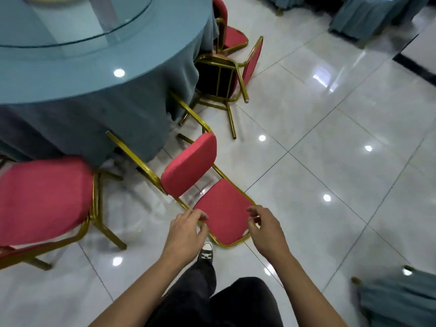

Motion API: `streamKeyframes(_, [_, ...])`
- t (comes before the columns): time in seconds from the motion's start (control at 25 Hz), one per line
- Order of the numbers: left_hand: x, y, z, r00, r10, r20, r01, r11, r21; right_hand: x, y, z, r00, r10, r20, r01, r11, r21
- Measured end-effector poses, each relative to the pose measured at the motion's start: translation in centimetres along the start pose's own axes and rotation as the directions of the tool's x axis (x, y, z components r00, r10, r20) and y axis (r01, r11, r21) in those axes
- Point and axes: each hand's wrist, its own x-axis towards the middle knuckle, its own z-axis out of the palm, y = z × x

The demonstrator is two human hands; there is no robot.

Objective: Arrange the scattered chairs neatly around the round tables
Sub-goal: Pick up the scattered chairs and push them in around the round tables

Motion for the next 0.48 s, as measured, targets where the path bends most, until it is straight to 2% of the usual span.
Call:
streamKeyframes(0.32, [6.9,3.2,9.5,0.959,-0.276,-0.06,0.267,0.955,-0.129,12.9,7.5,-2.2,0.97,-0.014,0.243,0.041,0.994,-0.105])
streamKeyframes(0.4, [9.0,3.5,13.9,0.91,-0.4,-0.109,0.38,0.91,-0.163,17.0,10.9,-1.8,0.931,-0.046,0.362,0.108,0.982,-0.153])
streamKeyframes(0.48, [10.2,3.4,16.6,0.873,-0.469,-0.135,0.438,0.875,-0.207,19.8,13.0,-1.5,0.911,-0.063,0.408,0.143,0.975,-0.169])
